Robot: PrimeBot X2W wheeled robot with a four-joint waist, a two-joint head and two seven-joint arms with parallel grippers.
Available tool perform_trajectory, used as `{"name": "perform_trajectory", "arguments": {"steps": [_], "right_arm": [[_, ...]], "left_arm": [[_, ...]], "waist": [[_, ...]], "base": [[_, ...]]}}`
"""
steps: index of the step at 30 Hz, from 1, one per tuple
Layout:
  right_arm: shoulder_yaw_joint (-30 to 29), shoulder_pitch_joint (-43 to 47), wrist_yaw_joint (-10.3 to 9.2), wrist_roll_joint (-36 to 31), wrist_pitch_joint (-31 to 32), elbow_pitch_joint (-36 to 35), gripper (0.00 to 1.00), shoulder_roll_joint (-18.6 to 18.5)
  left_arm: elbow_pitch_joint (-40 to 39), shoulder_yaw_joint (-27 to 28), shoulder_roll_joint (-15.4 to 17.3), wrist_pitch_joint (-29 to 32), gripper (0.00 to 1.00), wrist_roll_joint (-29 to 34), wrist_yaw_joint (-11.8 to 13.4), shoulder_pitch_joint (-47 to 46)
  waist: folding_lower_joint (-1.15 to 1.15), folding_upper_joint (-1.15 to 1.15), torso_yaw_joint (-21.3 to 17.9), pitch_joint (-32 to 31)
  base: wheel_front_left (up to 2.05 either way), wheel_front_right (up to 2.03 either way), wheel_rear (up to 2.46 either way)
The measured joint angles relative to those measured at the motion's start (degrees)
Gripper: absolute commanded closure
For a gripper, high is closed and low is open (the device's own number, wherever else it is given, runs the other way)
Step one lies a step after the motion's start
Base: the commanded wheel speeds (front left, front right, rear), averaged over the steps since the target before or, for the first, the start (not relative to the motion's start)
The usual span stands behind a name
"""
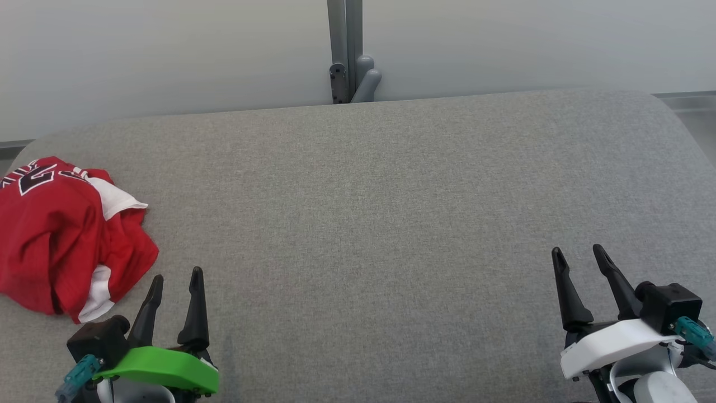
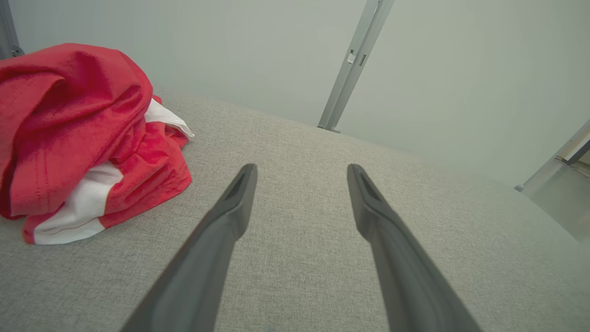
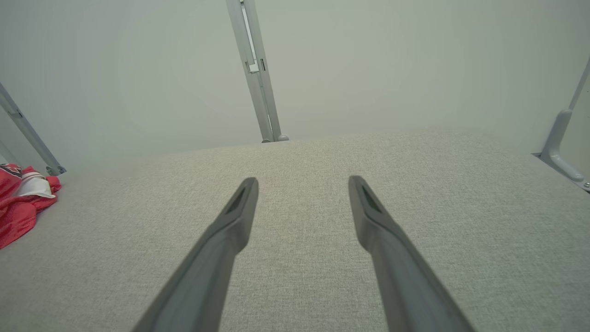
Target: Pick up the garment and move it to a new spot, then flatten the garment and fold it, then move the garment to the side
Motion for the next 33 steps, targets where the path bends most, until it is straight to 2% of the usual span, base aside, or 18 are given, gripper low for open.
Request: {"name": "perform_trajectory", "arguments": {"steps": [24, 33], "right_arm": [[-1.5, 0.8, 0.0, -11.2, -3.0, -0.5, 0.0, -0.5], [-3.0, 1.2, 0.0, -10.5, -3.9, 0.7, 0.0, 0.2]], "left_arm": [[1.6, -0.3, 0.8, -3.0, 0.0, 10.1, 0.0, 0.3], [3.0, 1.0, 0.7, -4.0, 0.0, 12.5, 0.0, 0.6]], "waist": [[0.0, 0.0, 0.2, -0.1], [0.0, 0.0, 0.5, -0.1]], "base": [[0.0, 0.0, 0.0], [0.0, 0.0, 0.0]]}}
